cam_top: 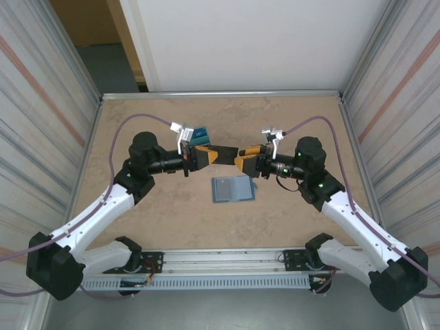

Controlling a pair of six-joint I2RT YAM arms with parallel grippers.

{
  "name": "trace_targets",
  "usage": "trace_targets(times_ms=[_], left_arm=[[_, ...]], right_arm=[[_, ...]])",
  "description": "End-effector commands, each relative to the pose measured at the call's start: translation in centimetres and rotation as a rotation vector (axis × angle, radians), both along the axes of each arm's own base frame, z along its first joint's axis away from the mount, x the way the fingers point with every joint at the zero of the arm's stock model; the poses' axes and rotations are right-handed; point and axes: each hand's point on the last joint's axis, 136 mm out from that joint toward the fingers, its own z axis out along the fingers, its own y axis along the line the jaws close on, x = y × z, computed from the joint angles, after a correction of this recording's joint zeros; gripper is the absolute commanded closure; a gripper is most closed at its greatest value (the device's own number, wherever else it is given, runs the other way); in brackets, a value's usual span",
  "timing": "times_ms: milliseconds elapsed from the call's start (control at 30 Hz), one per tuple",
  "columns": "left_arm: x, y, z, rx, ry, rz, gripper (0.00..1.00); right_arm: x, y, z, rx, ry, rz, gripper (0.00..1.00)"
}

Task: Take the credit cards out of the card holder

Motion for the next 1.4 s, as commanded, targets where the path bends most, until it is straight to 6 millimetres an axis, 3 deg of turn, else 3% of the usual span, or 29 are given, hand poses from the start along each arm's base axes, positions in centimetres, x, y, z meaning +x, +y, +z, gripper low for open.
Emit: trace_targets(times_ms=[0,33,233,500,600,733,867,1067,1367], left_arm=[[-0.5,0.0,1.5,-0.021,-0.054,-0.024,1.00],[-0.5,0.0,1.5,-0.022,-0.053,-0.024,1.00],[-0.4,-0.1,1.4,-0.028,-0.041,-0.035,1.00],[-0.4,-0.1,0.5,0.011,-0.027,-0.025,0.99],[-0.4,0.1,0.2,0.039,-0.036,-0.021,0.82],[-0.3,0.7,0.4,0.118,-0.085,-0.011,0.42],[-0.1,1.4,1.1,0.237,-0.189,0.012,0.26],[1.5,1.9,1.7,0.416,-0.284,0.023,0.19],[-0.1,-1.4,-0.3,0.611,-0.488,-0.220,0.21]], right_arm=[[0.3,0.5,0.4,0.013,0.011,0.016,0.47],[0.6,1.0,-0.3,0.002,0.029,0.030,0.47],[0.4,2.8,0.3,0.005,0.011,0.107,0.53],[-0.3,3.4,1.5,0.017,-0.033,0.146,0.88],[-0.2,3.1,1.1,-0.006,-0.035,0.117,0.95],[-0.7,2.8,0.7,-0.039,-0.033,0.119,0.99],[-1.2,2.4,0.1,-0.084,-0.040,0.117,1.00],[-1.8,2.5,-0.5,-0.146,-0.027,0.150,1.00],[-1.9,3.2,-0.7,-0.159,-0.030,0.181,0.99]])
